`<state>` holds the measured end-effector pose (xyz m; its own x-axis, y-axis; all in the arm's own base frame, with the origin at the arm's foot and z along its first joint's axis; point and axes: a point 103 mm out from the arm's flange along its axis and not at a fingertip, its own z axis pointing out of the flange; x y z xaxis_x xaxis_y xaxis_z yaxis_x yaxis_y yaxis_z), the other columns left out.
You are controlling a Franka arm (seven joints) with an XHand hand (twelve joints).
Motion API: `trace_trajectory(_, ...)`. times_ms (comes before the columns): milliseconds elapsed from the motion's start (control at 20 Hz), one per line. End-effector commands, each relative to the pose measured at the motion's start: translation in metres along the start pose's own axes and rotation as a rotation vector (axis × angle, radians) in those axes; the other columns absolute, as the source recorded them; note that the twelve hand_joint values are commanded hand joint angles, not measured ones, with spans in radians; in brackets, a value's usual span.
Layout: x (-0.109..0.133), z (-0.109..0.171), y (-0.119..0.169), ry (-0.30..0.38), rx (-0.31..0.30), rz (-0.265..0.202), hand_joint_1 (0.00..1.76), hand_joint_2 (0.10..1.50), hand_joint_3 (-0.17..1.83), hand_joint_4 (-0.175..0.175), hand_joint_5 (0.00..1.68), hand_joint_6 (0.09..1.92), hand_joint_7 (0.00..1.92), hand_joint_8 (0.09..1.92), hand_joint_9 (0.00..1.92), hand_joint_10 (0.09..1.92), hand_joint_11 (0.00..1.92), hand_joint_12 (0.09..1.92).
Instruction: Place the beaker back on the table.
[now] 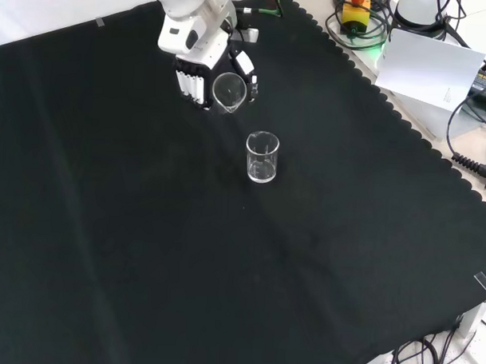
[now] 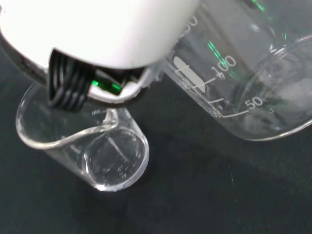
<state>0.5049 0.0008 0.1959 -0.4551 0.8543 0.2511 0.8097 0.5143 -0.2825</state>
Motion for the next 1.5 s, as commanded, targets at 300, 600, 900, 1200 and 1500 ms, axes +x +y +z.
trace_trajectory(300,-0.047,0.021,0.000,0.151,-0.152,-0.004,1.45,0.43,1.07,-0.175,1.15,0.98,1.21,0.98,1.45,0.75,1.08,0.87)
trace_trajectory(600,-0.059,0.038,0.019,0.223,-0.163,-0.059,1.45,0.43,1.06,-0.175,1.15,0.99,1.22,0.97,1.44,0.75,1.08,0.86)
trace_trajectory(900,-0.062,0.054,0.038,0.284,-0.156,-0.103,1.45,0.43,1.05,-0.175,1.15,0.97,1.23,0.96,1.44,0.73,1.08,0.85)
trace_trajectory(1200,-0.064,0.069,0.051,0.338,-0.165,-0.123,1.45,0.43,1.04,-0.175,1.17,0.94,1.24,0.94,1.46,0.67,1.09,0.82)
trace_trajectory(1500,-0.065,0.080,0.053,0.360,-0.163,-0.145,1.45,0.44,1.02,-0.175,1.19,0.92,1.24,0.94,1.47,0.61,1.10,0.80)
